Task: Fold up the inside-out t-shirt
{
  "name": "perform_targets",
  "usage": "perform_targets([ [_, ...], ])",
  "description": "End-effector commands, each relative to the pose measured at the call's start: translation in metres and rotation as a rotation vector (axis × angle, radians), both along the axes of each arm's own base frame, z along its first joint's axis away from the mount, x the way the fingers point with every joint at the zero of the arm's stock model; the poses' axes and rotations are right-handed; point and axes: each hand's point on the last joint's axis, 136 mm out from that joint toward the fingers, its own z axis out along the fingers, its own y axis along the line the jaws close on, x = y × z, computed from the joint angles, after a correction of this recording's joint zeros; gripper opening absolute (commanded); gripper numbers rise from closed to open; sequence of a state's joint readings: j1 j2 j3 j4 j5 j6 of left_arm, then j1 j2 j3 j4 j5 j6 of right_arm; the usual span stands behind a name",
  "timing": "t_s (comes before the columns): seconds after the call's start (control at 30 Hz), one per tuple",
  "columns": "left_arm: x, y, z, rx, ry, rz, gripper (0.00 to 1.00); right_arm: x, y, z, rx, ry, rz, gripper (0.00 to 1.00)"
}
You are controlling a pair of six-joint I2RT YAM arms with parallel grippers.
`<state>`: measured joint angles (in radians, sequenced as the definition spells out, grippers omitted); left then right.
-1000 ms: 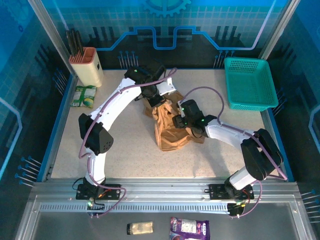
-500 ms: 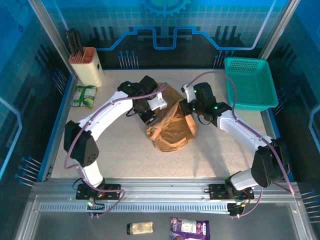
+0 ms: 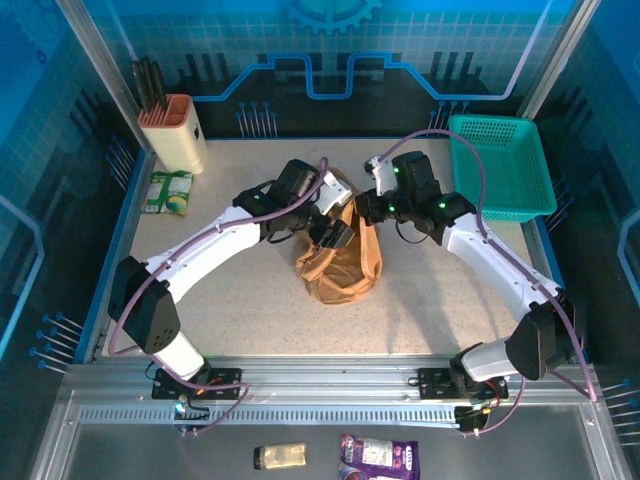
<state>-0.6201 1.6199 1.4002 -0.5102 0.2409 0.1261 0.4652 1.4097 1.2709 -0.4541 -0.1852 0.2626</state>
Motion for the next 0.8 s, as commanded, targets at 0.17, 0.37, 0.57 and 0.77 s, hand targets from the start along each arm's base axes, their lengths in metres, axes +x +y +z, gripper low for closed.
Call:
perform_targets([
  [0.17,0.015,-0.016,-0.017,-0.083,0.077,-0.016,0.36,-0.001,-0.027,0.028,-0.031,-0.023,-0.087,0.00],
  [0.37,0.039,-0.006,-0.001,-0.060,0.070,0.007,0.00,0.025,-0.088,0.007,-0.139,0.005,-0.282,0.00],
  [0.57,0.064,0.013,0.041,-0.070,0.107,0.091,0.00,0.043,-0.123,-0.039,-0.173,0.167,-0.418,0.12],
  [0.77,0.060,0.014,0.051,-0.047,0.158,0.089,0.00,0.011,-0.103,-0.046,-0.118,0.167,-0.407,0.35],
])
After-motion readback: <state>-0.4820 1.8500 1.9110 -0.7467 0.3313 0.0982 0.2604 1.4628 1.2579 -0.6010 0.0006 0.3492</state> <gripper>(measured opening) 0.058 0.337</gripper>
